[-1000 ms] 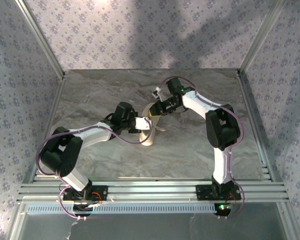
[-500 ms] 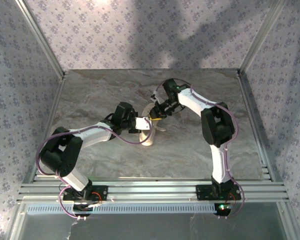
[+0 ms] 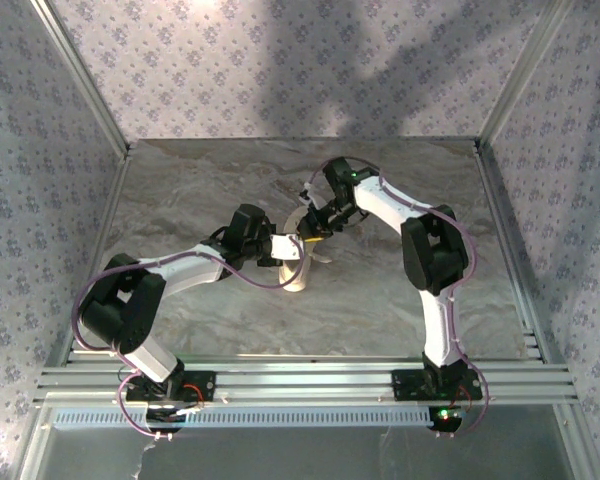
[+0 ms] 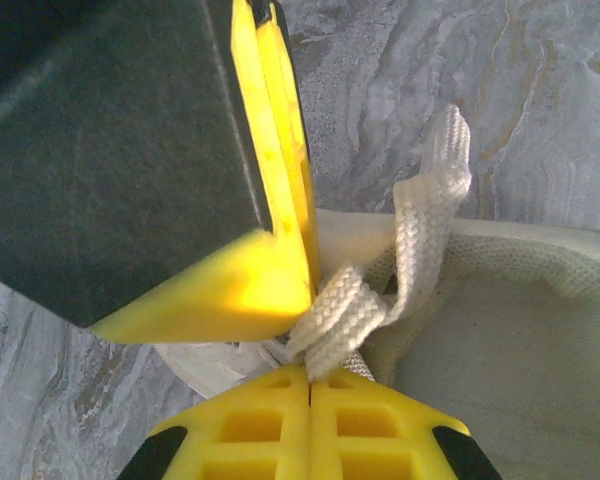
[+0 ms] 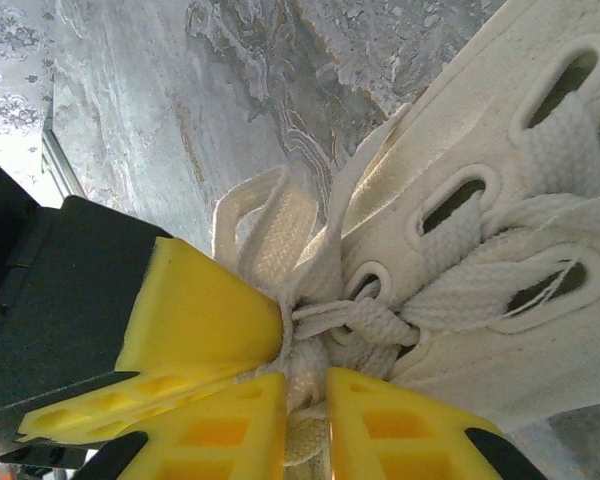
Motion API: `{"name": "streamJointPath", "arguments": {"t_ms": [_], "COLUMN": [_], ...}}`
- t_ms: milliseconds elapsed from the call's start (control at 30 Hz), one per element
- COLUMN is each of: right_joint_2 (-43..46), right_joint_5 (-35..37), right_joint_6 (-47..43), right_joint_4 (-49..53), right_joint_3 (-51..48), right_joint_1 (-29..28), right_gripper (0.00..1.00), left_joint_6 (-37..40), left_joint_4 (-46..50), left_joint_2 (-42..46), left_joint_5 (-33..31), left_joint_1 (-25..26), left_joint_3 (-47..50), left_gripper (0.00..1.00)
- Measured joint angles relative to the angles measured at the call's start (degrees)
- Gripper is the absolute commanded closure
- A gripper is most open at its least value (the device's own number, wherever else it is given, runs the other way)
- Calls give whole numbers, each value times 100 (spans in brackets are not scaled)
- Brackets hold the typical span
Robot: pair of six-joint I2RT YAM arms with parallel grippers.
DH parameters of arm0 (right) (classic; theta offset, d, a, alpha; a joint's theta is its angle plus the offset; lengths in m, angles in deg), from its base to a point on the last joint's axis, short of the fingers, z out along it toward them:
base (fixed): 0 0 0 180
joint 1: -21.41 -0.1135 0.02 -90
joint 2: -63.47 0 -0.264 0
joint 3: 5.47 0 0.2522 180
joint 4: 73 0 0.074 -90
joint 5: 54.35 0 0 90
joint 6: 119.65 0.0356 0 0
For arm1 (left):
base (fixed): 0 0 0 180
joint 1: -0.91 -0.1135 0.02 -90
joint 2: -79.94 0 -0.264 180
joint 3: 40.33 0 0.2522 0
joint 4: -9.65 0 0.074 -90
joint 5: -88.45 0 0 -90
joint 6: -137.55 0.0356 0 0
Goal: Tie the shoes
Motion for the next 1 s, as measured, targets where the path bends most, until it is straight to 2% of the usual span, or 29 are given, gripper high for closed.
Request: {"name": "streamJointPath", "arguments": {"t_ms": [200, 367, 700, 1000], "right_joint_2": [-90, -234, -192, 391], "right_joint_5": [79, 297, 356, 420], "right_joint_6": [-90, -205, -98, 111], "right_joint_4": [146, 315, 155, -446], "right_joint_3": [131, 299, 264, -201], "right_joint_1": [-96, -170, -85, 214], "right_gripper": [81, 100, 100, 100], "left_joint_6": [20, 66, 87, 87], "left_joint_4": [7, 31, 37, 37], "left_joint_2": [0, 0, 0, 0], "left_joint_5": [-46, -90, -131, -133], "left_joint_1": [17, 24, 44, 46], "left_joint_3": [0, 0, 0, 0], "left_gripper": [100, 100, 100, 100]}}
